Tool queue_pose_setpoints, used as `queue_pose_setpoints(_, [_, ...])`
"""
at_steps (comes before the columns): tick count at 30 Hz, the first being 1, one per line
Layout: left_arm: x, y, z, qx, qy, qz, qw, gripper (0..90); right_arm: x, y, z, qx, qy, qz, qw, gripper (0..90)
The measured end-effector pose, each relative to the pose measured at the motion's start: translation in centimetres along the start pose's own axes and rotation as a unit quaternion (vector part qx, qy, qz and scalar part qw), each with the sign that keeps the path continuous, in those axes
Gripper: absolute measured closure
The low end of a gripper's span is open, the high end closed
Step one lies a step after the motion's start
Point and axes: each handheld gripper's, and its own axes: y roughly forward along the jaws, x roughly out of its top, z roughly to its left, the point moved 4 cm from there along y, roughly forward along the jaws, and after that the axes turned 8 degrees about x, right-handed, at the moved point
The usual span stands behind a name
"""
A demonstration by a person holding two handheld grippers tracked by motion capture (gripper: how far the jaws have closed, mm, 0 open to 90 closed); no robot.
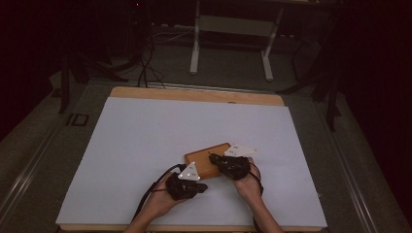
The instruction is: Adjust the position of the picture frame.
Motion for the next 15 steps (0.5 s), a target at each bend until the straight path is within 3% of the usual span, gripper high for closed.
queue_pose_setpoints(6, [-0.4, -1.1, 0.9, -0.007, -0.004, -0.003, 1.0, 88.9, -0.5, -0.6, -0.3, 0.002, 0.001, 0.003, 1.0, 83.6])
queue_pose_setpoints(11, [-0.5, -1.3, 1.3, -0.006, -0.003, -0.001, 1.0, 88.5, -1.4, -1.5, -0.5, 0.002, -0.007, 0.021, 0.9998, 83.5])
queue_pose_setpoints(15, [-0.6, -1.2, 2.5, 0.021, -0.018, 0.005, 0.9996, 88.2, -2.4, -2.5, -0.9, -0.009, -0.009, 0.041, 0.9991, 83.5])
